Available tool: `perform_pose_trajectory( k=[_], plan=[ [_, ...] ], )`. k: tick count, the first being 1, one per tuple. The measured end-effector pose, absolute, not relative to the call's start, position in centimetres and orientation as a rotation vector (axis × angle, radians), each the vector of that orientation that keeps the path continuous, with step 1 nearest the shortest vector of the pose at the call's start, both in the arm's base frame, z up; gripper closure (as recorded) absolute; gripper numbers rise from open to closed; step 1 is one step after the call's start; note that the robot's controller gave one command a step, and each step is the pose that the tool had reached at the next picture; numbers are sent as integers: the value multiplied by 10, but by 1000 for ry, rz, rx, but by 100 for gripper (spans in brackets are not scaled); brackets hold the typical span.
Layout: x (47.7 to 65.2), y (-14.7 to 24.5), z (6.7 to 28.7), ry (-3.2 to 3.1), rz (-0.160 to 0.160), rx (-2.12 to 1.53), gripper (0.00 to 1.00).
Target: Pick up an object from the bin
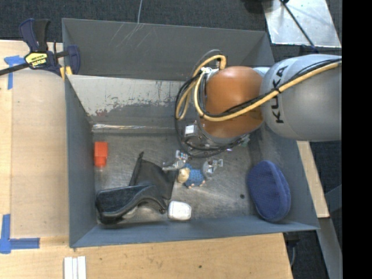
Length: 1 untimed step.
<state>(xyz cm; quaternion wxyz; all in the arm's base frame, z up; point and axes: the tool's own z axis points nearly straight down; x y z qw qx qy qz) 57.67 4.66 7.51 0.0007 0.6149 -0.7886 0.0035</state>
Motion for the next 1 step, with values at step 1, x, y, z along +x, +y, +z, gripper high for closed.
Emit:
perform_pose_trajectory(
  k=[1],
  plan=[
    [578, 51, 77, -2489, 8, 1938, 100]
  ],
)
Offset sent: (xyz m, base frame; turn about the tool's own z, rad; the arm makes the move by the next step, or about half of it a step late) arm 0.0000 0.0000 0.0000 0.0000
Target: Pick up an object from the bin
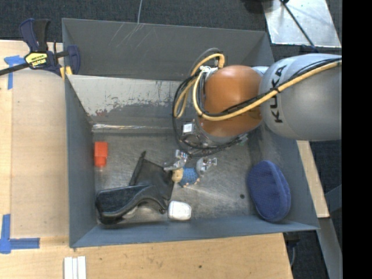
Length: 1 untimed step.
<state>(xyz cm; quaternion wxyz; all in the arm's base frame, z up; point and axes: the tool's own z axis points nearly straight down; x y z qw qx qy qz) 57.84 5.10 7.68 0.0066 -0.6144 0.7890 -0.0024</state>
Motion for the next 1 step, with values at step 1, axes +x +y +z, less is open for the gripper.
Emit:
perform_pose_trajectory(
  k=[1],
  plan=[
    [580, 51, 115, 2476, -4, -1923, 100]
  ],
)
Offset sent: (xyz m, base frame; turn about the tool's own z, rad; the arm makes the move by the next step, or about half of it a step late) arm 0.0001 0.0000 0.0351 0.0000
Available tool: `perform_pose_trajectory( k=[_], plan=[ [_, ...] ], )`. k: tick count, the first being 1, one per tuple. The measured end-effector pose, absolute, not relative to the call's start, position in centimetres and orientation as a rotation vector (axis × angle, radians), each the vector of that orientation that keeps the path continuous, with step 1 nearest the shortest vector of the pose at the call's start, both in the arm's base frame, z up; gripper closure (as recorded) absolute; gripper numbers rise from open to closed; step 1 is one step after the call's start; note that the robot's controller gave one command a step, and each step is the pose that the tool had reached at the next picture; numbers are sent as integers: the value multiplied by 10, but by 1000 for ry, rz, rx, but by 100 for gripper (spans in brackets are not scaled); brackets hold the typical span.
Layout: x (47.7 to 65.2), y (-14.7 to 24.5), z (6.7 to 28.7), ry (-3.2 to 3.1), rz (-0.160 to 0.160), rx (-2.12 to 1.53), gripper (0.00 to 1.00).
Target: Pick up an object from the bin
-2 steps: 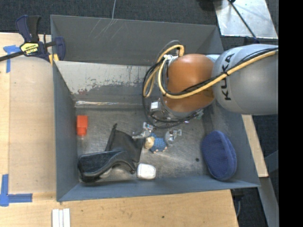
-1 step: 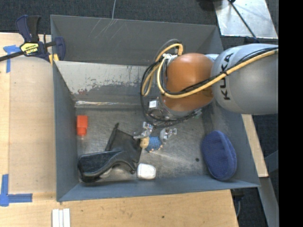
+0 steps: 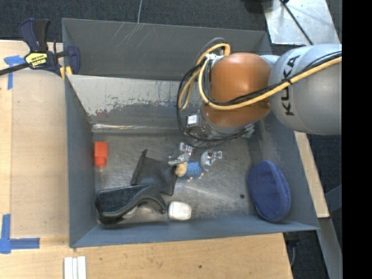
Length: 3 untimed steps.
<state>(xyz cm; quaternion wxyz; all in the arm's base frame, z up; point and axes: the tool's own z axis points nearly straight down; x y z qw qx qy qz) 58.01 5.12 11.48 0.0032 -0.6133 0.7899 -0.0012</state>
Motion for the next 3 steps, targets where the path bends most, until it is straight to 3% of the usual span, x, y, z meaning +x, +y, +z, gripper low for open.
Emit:
perform_pose_trajectory(
  k=[1, 3],
  plan=[
    [582, 52, 157, 2479, -5, -1919, 100],
    [584, 52, 187, 2485, -3, -1912, 100]
  ],
)
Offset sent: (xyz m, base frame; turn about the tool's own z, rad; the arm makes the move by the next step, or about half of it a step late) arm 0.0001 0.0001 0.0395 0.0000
